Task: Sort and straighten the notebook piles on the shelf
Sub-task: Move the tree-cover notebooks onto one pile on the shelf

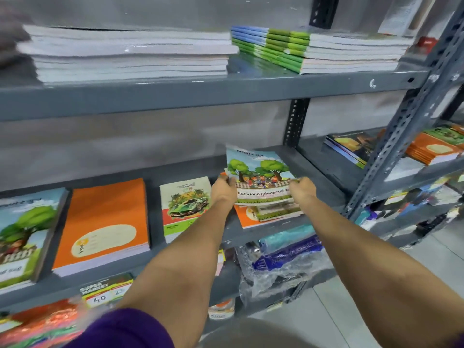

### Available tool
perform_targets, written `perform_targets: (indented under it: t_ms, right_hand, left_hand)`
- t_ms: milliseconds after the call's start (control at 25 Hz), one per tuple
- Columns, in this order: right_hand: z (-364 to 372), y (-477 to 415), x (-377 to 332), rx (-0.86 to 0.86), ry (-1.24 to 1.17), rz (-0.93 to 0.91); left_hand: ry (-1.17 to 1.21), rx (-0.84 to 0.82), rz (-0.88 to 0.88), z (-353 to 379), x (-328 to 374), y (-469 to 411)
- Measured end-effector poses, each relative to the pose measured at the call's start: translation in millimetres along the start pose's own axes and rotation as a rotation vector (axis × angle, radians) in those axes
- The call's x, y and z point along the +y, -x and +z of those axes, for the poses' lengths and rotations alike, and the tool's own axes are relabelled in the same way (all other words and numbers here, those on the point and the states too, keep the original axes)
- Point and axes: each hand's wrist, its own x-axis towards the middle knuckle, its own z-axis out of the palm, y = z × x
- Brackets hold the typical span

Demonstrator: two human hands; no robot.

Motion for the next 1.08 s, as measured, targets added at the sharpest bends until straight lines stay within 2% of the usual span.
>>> perform_targets:
  t_ms: [120,280,520,680,920,1000,1080]
  right_hand:
    - [17,16,-31,0.016,-0.079,-0.096]
    - [61,54,-83,-0.069,-0.164,-0.208]
    - [164,156,-140,-0.241,-0.224,-0.304]
    - [228,230,-168,-0.393,-0.157,-0.401]
    - [301,320,-206,-0.514,0.044,-0.521]
    - [325,342,-211,-0.528,0.232,-0.568]
    - [348,363,-209,-0.532,0.458,-0.580]
  left_hand:
    - [0.074,0.099,-0.015,-39,-10,3]
    - [0.148,0.221,-0.052,-111,-47,9]
    - [0.090,0.417,-0.107,-237,-147,34]
    - [0.079,0.486,-0.211,-314,-212,60]
    - [-0.143,0.523,-0.284,-423,-293,96]
    - [-0.292,0.488,-0.310,-441,-319,105]
    - [-0.518,0.385,-0.339,-448,-343,112]
